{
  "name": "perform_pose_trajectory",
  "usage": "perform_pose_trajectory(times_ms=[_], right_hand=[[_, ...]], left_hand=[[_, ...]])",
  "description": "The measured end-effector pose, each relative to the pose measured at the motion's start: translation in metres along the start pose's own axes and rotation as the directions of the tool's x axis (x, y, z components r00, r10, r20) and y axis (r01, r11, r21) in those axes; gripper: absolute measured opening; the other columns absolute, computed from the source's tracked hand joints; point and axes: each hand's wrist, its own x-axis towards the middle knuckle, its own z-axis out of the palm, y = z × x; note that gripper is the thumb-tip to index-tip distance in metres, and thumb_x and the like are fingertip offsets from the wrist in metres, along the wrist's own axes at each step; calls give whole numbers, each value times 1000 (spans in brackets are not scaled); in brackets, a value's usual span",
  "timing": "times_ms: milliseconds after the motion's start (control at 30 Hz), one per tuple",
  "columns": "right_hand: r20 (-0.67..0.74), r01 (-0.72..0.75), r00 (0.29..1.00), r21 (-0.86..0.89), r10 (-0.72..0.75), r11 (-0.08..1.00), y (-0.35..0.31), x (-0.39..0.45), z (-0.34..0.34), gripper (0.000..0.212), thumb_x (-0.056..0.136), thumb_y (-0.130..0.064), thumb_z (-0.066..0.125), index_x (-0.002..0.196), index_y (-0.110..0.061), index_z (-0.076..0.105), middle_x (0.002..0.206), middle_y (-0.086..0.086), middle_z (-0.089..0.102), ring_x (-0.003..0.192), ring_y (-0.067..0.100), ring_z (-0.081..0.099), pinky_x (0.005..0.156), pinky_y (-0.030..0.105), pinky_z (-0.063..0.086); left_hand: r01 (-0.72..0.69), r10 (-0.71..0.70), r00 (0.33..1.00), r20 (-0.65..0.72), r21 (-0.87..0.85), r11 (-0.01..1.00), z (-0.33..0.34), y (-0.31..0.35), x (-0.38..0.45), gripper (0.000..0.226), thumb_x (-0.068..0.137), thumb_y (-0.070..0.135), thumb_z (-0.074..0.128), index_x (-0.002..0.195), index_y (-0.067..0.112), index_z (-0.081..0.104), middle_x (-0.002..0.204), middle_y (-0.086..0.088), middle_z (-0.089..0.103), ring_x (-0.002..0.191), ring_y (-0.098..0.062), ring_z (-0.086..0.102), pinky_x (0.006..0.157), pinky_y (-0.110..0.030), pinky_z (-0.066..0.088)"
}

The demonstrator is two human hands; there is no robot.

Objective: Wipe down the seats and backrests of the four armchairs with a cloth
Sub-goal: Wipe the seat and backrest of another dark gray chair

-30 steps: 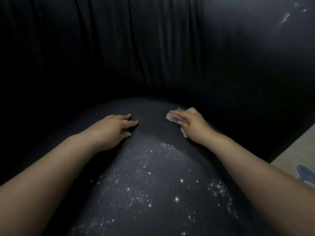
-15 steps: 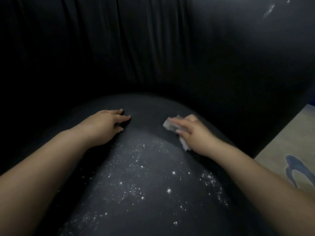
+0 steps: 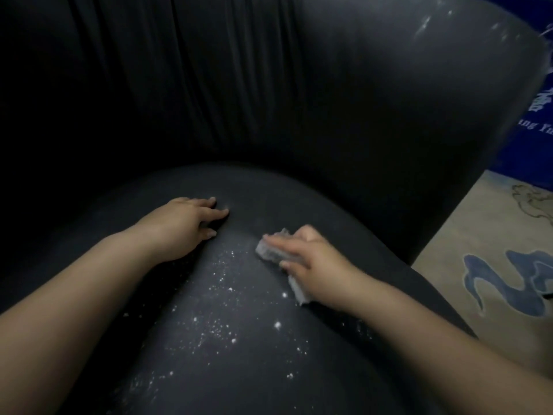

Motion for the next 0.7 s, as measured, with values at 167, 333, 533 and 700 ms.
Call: perform_pose_trajectory(times_ms=[167, 333, 533, 700], right_hand=[[-211, -116, 971, 1, 114, 993, 18, 14, -32, 40, 94, -15, 56, 130, -33, 54, 103, 0, 39, 98, 15, 48, 91, 14, 35], [-193, -162, 969, -23, 154, 987, 19, -5, -5, 44, 95, -20, 53, 130, -47, 50, 105, -8, 38, 103, 13, 46, 96, 21, 37], [-188, -23, 981, 91, 40, 996, -1, 16, -6, 44, 93, -18, 57, 130, -42, 52, 98, -6, 40, 89, 4, 46, 76, -5, 29], [-254, -97, 963, 4, 95, 995, 5, 104, -13, 52, 96, -22, 53, 144, -33, 36, 125, 3, 39, 116, 18, 43, 98, 15, 31]], left_hand=[[0, 0, 1000, 7, -11, 1000, 1, -4, 2, 54, 95, 36, 55, 144, 44, 34, 157, 11, 22, 144, -21, 21, 117, -33, 17], [-15, 15, 1000, 5, 15, 1000, 3, -2, 4, 53, 96, 36, 53, 145, 40, 34, 158, 7, 21, 144, -22, 22, 117, -32, 18], [-34, 34, 999, 2, -34, 999, 2, 0, -2, 52, 98, 34, 50, 147, 39, 31, 159, 7, 18, 146, -17, 18, 117, -29, 15], [-40, 36, 998, -48, -85, 996, -3, -12, -10, 55, 92, 38, 59, 143, 39, 39, 155, 13, 28, 142, -10, 27, 115, -27, 22]])
